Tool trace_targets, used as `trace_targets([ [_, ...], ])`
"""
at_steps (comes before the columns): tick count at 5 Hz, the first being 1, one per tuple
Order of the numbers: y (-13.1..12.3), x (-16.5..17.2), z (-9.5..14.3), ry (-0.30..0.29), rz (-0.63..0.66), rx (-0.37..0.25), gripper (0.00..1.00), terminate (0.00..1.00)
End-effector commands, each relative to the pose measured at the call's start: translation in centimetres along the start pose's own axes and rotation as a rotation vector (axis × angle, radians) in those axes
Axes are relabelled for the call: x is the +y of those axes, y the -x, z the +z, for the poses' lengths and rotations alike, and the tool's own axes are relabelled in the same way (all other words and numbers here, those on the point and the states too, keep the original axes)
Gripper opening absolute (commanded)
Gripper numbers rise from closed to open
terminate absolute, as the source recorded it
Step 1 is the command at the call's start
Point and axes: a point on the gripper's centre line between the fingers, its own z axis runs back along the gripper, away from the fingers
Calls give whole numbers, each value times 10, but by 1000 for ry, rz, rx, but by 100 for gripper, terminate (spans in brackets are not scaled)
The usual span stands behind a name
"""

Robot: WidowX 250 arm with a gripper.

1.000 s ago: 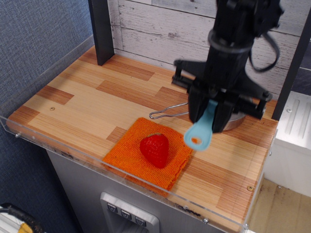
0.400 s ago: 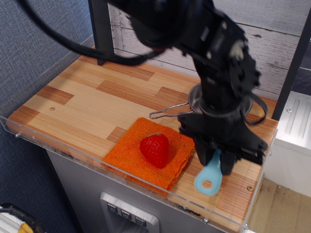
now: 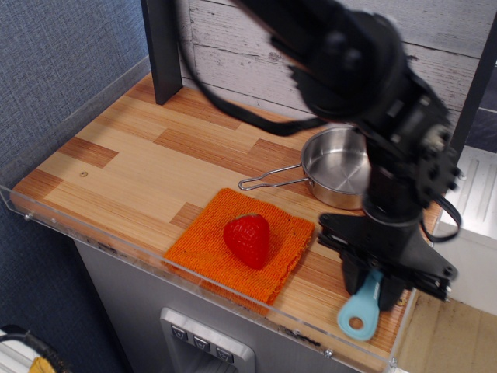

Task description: PICK UP THE BRESH AND PUT ANOTHER SIDE OF THE TABLE

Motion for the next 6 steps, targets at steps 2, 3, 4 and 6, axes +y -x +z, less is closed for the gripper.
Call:
trace_targets([
  [2,-9,1,31,-9,4,-75,100,0],
  [3,-12,14,60,-13,15,-152,100,0],
  [4,-17,25,95,-24,25,-214,100,0],
  [6,-32,53,117,-36,19,-133,100,0],
])
